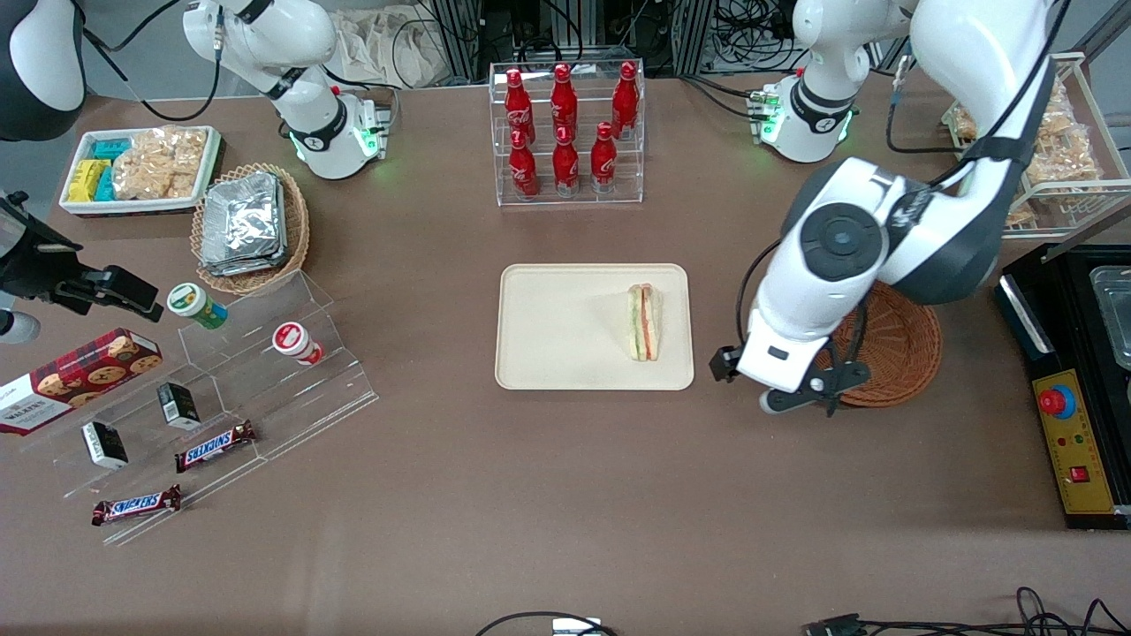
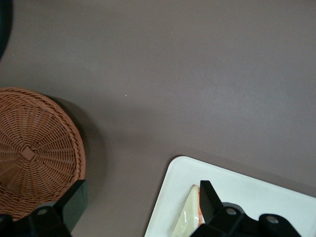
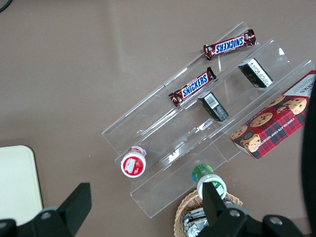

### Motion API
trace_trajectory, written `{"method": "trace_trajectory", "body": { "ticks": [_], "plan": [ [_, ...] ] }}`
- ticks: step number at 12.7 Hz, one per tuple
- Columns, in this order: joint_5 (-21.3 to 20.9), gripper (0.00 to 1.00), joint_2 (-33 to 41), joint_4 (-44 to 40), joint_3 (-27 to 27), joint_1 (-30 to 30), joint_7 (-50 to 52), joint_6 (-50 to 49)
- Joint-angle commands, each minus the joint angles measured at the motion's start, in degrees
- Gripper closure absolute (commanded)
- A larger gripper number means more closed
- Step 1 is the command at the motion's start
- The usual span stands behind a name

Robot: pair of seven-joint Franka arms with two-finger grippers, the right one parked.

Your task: Place sandwich from basket to tray

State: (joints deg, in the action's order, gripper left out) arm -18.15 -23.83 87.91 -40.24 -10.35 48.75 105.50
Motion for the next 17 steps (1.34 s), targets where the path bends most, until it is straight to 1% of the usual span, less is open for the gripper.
{"method": "trace_trajectory", "body": {
  "ticks": [1, 3, 4, 5, 6, 8, 11, 14, 15, 17],
  "plan": [
    [8.5, 0.0, 8.9, 1.0, 7.8, 0.2, -11.3, -5.2],
    [12.6, 0.0, 13.8, 1.0, 14.0, 1.1, -19.6, -9.8],
    [14.3, 0.0, 16.1, 1.0, 18.1, 2.8, -23.5, -11.6],
    [15.7, 0.0, 17.9, 1.3, 21.8, 4.4, -27.2, -13.2],
    [16.0, 0.0, 19.3, 1.7, 24.4, 5.2, -30.2, -14.6],
    [16.1, 0.0, 22.5, 3.3, 26.9, 5.3, -36.1, -15.6],
    [17.3, 0.0, 27.2, 6.9, 30.0, 5.3, -42.0, -15.7],
    [17.4, 0.0, 30.3, 9.8, 31.5, 5.3, -45.0, -15.7],
    [18.6, 0.0, 30.6, 10.0, 31.8, 5.3, -46.1, -15.9],
    [19.4, 0.0, 30.9, 10.0, 32.9, 5.3, -47.2, -16.7]
  ]
}}
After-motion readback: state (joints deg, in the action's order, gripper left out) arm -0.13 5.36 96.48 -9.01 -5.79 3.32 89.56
